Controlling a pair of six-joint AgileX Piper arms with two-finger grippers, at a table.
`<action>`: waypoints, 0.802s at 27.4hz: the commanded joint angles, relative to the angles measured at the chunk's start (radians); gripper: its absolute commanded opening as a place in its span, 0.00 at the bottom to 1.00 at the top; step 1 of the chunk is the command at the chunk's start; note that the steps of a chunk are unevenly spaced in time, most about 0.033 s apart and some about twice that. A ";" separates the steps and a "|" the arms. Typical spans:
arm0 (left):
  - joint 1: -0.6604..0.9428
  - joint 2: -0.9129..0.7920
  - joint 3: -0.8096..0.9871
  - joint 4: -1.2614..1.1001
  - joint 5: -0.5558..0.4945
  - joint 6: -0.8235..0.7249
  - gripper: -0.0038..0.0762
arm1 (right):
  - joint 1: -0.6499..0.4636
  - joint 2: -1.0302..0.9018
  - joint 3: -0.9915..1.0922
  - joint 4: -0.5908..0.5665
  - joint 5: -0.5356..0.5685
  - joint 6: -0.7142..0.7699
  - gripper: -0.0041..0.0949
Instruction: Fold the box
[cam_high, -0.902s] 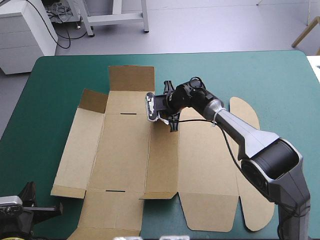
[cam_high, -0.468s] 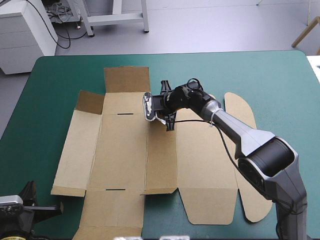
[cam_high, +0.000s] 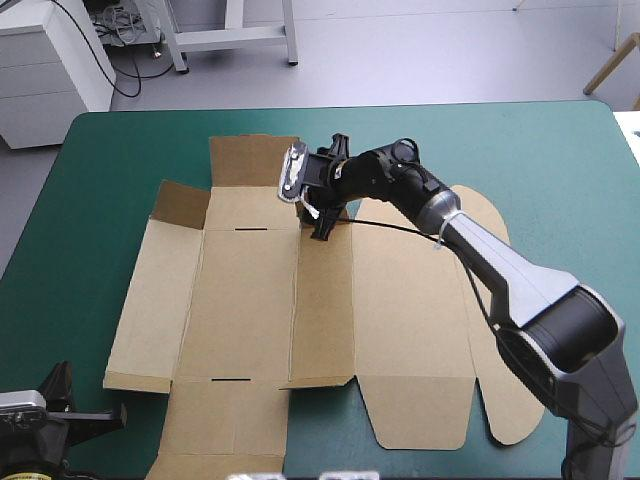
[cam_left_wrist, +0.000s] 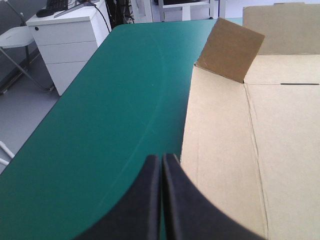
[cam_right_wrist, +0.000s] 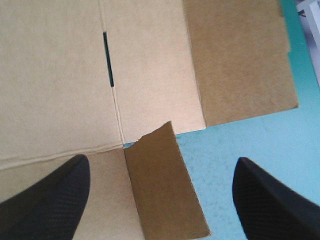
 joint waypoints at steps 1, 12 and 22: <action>-0.005 -0.018 -0.022 0.002 -0.082 -0.007 0.04 | 0.000 -0.123 -0.039 -0.003 0.000 0.178 0.76; -0.005 -0.018 -0.022 0.002 -0.082 -0.007 0.08 | -0.030 -0.195 -0.036 -0.335 0.173 0.824 0.04; -0.005 -0.018 -0.022 0.006 -0.080 -0.024 0.96 | -0.141 -0.599 0.514 -0.353 0.052 1.017 0.04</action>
